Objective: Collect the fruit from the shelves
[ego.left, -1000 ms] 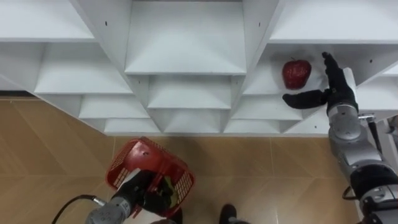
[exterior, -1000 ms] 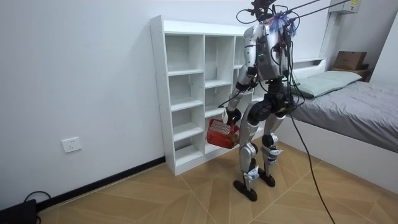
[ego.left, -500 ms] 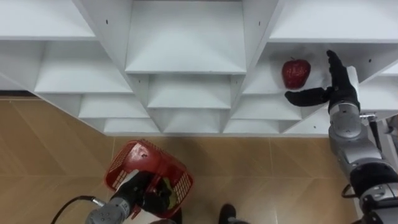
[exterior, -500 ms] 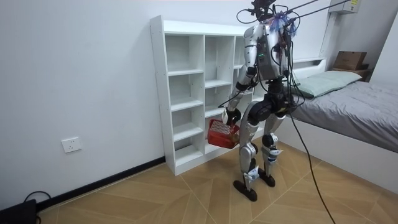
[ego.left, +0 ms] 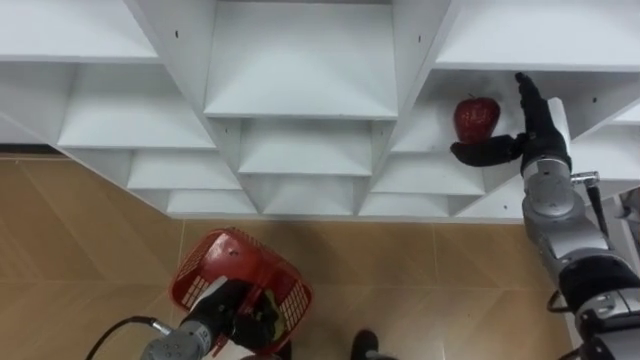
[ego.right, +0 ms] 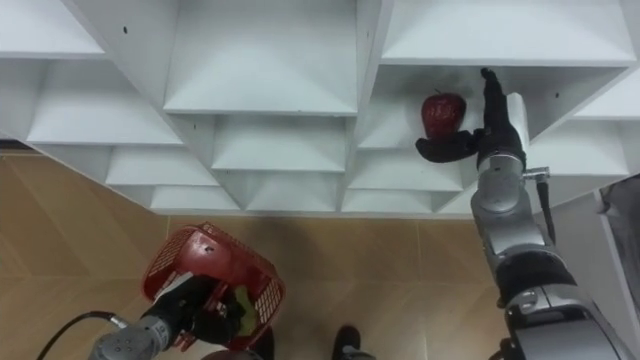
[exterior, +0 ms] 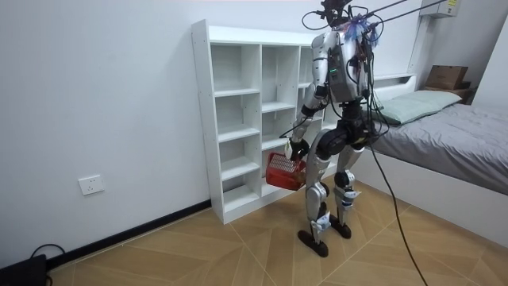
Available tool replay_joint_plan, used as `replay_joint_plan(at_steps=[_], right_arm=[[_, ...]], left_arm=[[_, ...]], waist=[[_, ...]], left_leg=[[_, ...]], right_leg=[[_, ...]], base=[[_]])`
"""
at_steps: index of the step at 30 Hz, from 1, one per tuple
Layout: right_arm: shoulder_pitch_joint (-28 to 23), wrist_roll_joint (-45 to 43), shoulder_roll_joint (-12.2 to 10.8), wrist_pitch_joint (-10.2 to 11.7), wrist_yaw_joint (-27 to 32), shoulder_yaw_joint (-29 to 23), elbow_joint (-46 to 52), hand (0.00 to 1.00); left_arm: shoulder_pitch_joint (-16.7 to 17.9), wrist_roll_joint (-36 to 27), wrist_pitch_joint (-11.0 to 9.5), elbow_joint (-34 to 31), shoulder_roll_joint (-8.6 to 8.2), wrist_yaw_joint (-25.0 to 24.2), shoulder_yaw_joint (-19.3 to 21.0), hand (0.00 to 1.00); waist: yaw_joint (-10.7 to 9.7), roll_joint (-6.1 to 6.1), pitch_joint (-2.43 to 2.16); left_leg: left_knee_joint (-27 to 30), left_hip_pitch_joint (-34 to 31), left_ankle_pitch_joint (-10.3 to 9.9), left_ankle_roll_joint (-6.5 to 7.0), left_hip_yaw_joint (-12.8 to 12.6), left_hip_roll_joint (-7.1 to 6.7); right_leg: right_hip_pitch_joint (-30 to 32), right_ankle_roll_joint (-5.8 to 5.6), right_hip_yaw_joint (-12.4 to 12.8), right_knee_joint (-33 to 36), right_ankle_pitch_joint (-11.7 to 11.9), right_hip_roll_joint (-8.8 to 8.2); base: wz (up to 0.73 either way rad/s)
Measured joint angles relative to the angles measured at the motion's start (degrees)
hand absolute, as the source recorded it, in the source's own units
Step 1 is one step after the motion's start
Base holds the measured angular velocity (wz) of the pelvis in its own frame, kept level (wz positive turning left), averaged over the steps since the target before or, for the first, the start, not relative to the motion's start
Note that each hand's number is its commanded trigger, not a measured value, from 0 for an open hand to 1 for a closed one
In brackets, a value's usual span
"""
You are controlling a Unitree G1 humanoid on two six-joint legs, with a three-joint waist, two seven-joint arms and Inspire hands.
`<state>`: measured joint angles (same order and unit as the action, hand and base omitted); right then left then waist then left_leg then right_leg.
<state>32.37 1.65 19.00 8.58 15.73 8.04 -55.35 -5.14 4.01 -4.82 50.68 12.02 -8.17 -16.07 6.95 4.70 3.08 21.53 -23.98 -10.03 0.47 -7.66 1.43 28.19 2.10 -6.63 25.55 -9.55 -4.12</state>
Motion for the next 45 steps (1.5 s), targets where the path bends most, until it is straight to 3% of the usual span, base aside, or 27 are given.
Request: replay_joint_plan(at_steps=[21,45], right_arm=[[0.9,-0.6,0.1,0.3,3.0,2.1,0.0,0.00],[1.4,-7.0,0.7,0.1,3.9,2.0,0.3,0.00]], left_arm=[[-0.8,0.0,0.0,0.0,-0.15,1.4,-2.2,1.00],[0.7,0.0,0.0,-3.6,-0.24,2.8,-2.4,1.00]], waist=[[1.5,-0.86,0.26],[0.7,-0.87,0.23]], left_leg=[[-0.2,-1.9,0.2,0.29,2.0,-0.34],[0.1,-4.7,0.3,0.28,2.3,-0.29]], right_leg=[[0.9,-0.32,-2.1,0.2,-0.2,-0.88],[3.4,-0.24,-3.0,0.4,-0.2,-1.00]], base=[[0.05],[0.00]])
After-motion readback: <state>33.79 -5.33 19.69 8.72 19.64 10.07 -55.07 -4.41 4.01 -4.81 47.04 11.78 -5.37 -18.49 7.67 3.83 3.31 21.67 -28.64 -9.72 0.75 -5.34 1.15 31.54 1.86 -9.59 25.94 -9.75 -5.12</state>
